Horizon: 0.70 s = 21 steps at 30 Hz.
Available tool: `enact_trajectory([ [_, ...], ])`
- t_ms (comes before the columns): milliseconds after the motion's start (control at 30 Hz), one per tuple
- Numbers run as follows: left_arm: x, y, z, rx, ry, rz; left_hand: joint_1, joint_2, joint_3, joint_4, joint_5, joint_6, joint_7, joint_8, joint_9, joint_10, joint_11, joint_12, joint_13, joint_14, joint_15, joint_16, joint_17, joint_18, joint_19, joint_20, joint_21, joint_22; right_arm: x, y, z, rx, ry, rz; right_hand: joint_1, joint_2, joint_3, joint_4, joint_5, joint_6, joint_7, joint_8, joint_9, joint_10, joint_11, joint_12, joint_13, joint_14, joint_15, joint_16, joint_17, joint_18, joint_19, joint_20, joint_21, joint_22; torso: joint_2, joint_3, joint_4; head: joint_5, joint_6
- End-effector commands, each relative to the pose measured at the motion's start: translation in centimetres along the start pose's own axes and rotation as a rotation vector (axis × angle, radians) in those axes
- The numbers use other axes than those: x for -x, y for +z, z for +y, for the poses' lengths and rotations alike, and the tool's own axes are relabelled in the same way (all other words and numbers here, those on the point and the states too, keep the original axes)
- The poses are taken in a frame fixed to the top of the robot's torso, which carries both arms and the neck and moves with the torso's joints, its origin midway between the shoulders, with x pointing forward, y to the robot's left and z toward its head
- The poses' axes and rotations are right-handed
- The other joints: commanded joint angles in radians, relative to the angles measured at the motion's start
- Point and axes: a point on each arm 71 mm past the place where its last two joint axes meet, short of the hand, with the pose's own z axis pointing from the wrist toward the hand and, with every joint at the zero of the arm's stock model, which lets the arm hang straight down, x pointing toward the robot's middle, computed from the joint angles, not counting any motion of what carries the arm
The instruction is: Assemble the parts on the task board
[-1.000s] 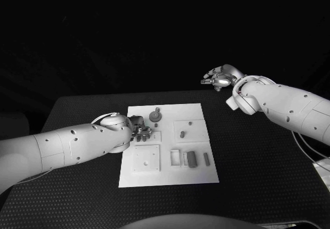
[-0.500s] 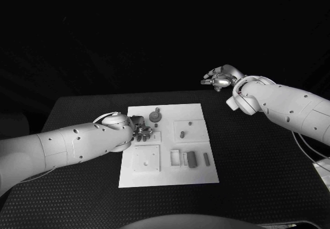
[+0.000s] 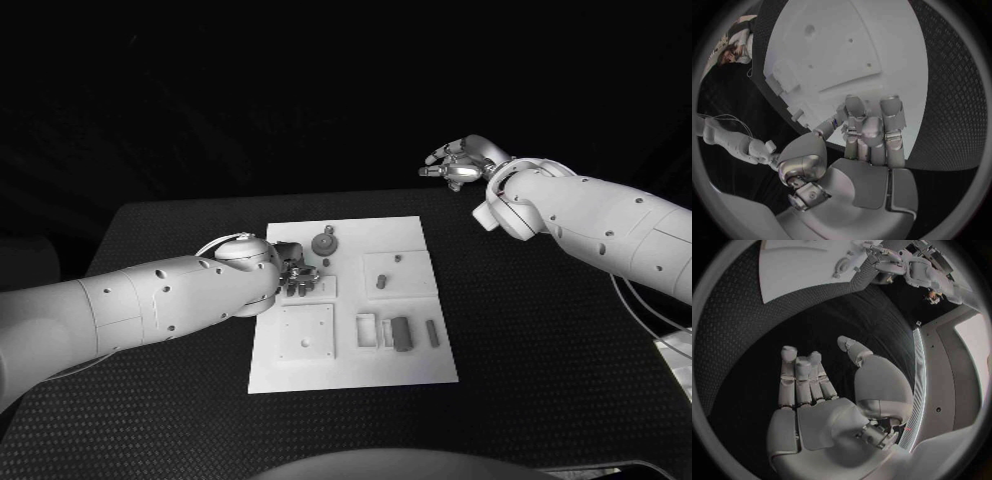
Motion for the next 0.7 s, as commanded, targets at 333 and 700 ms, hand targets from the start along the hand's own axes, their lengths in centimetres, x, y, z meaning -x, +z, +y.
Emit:
enact_trajectory([
  [333, -1.00, 0.08, 0.83, 0.037, 0.007, 0.036, -0.016, -0.048, -0.025, 0.070, -0.228, -0.017, 0.004, -0.008, -0.083, -0.006, -0.001, 0.006, 0.004, -0.003, -0.009, -0.003, -0.009, 0.021, 0.010, -0.017, -0.006, 0.017, -0.09, -0.02, 0.04, 0.006, -0.003, 0.013, -0.017, -0.002, -0.001, 0.004, 0.002, -0.002, 0.033, 0.006, -0.002, -0.006, 0.000, 0.007, -0.002, -0.007, 0.002, 0.005, -0.002, 0.028, -0.006, 0.001, -0.008, 0.016, 0.000, -0.0009, 0.0005, -0.002, 0.003],
  [700, -1.02, 0.04, 1.22, 0.047, -0.004, 0.047, -0.079, -0.150, -0.042, 0.137, -0.326, -0.025, 0.004, -0.005, -0.072, -0.011, -0.003, 0.006, 0.010, -0.007, -0.011, -0.002, -0.009, 0.025, 0.009, -0.022, -0.010, 0.017, -0.07, -0.02, 0.03, 0.007, -0.003, 0.013, -0.016, -0.004, 0.000, 0.005, 0.003, -0.005, 0.034, 0.005, -0.003, -0.007, 0.001, 0.007, -0.003, -0.008, 0.002, 0.005, -0.003, 0.028, -0.007, 0.001, -0.008, 0.015, 0.000, -0.0007, 0.0007, -0.001, 0.001],
])
